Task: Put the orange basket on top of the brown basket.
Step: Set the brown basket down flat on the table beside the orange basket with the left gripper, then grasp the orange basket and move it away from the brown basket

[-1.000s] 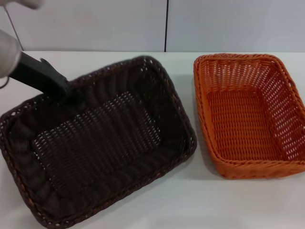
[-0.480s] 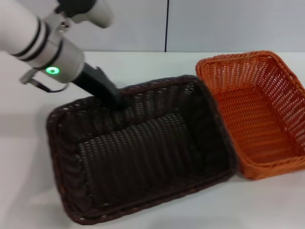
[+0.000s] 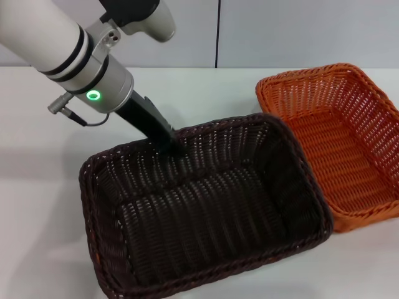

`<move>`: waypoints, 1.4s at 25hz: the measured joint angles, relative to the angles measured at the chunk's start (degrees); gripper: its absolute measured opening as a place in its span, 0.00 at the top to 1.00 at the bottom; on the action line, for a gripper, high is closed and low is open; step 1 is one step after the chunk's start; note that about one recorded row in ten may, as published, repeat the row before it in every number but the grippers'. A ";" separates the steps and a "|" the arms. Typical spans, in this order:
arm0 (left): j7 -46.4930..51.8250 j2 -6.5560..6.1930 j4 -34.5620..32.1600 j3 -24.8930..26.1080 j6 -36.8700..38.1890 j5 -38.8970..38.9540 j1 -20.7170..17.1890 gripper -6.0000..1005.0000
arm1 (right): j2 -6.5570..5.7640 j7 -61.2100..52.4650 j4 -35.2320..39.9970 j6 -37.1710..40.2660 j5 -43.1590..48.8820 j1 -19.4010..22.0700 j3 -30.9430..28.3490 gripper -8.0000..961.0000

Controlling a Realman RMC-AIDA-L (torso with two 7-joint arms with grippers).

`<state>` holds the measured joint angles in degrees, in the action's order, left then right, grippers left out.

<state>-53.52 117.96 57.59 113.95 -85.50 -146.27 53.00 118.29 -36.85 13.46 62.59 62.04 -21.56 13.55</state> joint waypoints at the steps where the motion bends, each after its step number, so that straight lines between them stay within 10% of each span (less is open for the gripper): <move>1: 1.22 0.10 2.47 -1.01 0.49 0.43 -1.03 0.73 | 0.00 -0.01 0.00 0.00 0.01 -0.01 -0.01 0.47; 12: -0.82 0.28 17.62 -1.55 12.09 16.59 -13.59 0.41 | -1.72 -13.88 4.82 5.61 10.10 0.14 1.78 0.47; 19: -23.90 0.47 24.42 -11.95 36.51 54.74 -32.18 0.15 | -9.58 -49.88 25.14 17.41 38.42 -2.60 11.85 0.48; 23: -29.46 0.53 23.48 -12.60 36.91 62.68 -33.91 0.15 | -13.77 -58.92 30.81 23.81 56.37 -8.31 14.98 0.48; 27: -30.38 0.44 22.15 -12.48 36.00 66.85 -34.69 0.15 | -14.17 -59.46 32.74 26.10 68.68 -12.43 16.68 0.48; 35: -30.50 0.47 20.95 -12.42 35.48 69.90 -36.12 0.15 | -11.20 -59.23 37.09 28.35 80.99 -15.32 29.65 0.48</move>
<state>-84.03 118.43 78.54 101.53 -50.02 -76.37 16.89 107.09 -96.08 50.55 90.94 143.04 -36.88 43.20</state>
